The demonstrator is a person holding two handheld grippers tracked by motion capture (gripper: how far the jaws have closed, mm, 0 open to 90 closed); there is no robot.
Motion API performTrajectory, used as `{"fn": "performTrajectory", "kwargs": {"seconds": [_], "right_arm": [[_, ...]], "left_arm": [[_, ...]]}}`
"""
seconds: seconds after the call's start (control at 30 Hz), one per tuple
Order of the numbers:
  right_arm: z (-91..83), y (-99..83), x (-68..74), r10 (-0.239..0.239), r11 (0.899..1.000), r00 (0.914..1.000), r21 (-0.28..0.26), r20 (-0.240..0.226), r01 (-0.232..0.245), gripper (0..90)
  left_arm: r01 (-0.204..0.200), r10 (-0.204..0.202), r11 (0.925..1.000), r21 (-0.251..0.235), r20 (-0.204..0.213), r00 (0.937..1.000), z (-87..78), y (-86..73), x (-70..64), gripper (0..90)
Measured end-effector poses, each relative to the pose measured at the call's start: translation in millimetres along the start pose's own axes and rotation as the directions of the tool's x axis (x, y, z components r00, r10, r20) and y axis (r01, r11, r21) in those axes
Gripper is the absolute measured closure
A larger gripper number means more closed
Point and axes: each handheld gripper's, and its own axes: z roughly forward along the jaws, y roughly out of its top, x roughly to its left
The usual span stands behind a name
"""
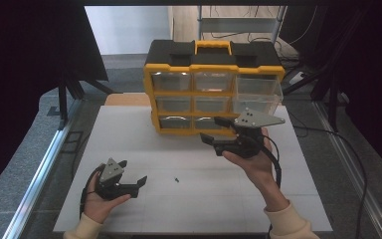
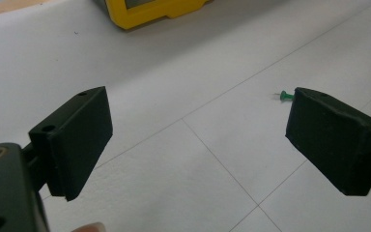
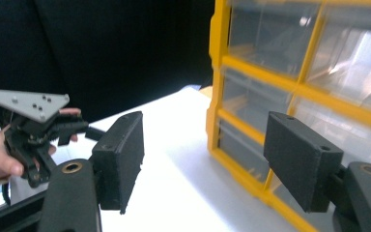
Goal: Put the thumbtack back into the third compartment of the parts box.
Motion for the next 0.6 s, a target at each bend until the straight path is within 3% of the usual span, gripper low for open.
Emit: {"fn": "performTrajectory", "kwargs": {"seconds": [0.37, 0.6], "right_arm": [[19.4, -31.6, 2.0, 0.012, 0.995, 0.9997, 0.095, -0.023, -0.009, 31.1], [35.7, -48.9, 3.2, 0.015, 0.987, 0.9990, 0.163, -0.043, -0.008, 31.1]], "left_arm": [[-0.002, 0.002, 1.0000, -0.003, -0.002, 1.0000, -0.4, 0.6, -0.9, 9.6], [-0.006, 0.006, 0.9999, -0.011, -0.003, 1.0000, -1.6, 1.0, -1.6, 9.6]]}}
